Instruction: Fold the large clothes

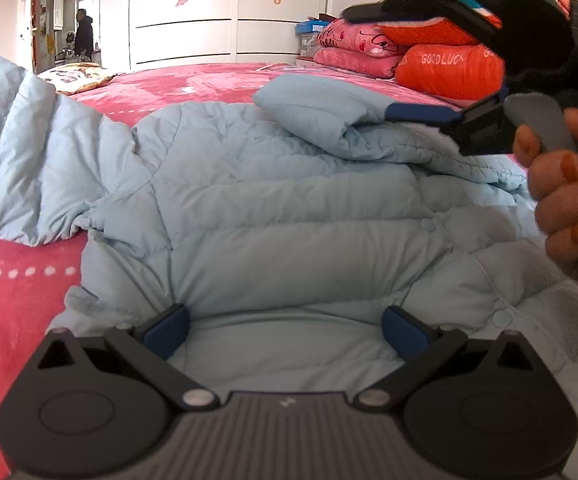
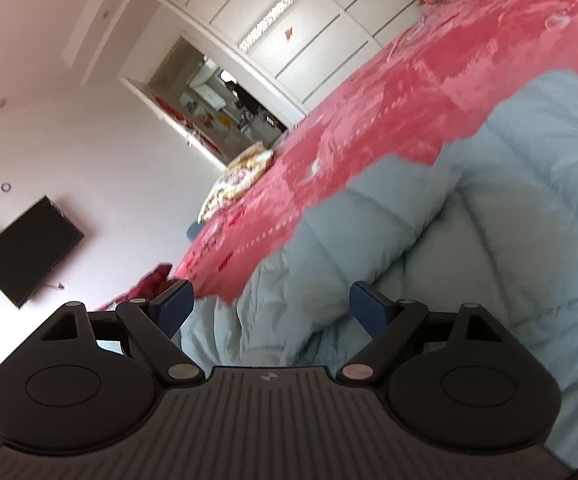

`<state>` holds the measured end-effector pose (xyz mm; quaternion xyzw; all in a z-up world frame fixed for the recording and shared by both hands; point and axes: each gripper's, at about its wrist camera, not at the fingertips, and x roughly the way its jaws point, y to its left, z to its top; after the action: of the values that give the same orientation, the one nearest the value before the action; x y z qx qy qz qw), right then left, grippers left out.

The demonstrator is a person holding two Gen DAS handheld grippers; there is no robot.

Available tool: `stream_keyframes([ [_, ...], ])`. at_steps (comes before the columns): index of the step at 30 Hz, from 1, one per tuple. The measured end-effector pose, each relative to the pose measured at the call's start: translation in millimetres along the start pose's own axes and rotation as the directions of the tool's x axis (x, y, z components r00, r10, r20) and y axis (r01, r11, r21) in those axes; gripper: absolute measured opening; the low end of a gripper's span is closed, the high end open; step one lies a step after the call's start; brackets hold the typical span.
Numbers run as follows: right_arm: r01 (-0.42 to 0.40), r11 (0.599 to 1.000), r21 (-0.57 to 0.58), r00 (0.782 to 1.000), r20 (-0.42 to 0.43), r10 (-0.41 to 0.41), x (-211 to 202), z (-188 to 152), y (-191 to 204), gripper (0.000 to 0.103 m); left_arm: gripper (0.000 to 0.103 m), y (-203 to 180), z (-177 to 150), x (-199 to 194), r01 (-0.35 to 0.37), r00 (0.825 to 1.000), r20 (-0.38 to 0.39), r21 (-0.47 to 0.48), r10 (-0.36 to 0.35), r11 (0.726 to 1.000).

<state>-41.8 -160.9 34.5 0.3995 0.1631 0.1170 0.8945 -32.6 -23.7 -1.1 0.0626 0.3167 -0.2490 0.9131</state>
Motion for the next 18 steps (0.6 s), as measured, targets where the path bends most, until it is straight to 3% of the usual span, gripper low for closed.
stream_keyframes([
  [3,0.033,0.999,0.022,0.998,0.054,-0.034,-13,3,-15,0.103,0.102,1,1,-1,0.004,1.0,-0.003,-0.005,-0.004,1.0],
  [7,0.152,0.987,0.045,0.98,0.121,-0.156,-33,10,-36,0.103,0.099,7,7,-5,0.016,1.0,-0.01,-0.038,-0.016,0.999],
  [11,0.239,0.958,0.159,0.962,0.099,-0.256,-36,10,-68,0.103,0.09,7,19,-15,-0.006,1.0,-0.014,-0.055,0.006,0.998],
  [14,0.284,0.928,0.241,0.949,0.067,-0.308,-38,8,-87,0.103,0.09,2,39,-30,-0.016,0.999,0.043,-0.055,0.019,0.998],
  [18,0.283,0.908,0.311,0.943,0.084,-0.322,-46,8,-92,0.103,0.09,-16,72,-32,-0.037,0.995,0.093,0.016,0.035,0.999],
])
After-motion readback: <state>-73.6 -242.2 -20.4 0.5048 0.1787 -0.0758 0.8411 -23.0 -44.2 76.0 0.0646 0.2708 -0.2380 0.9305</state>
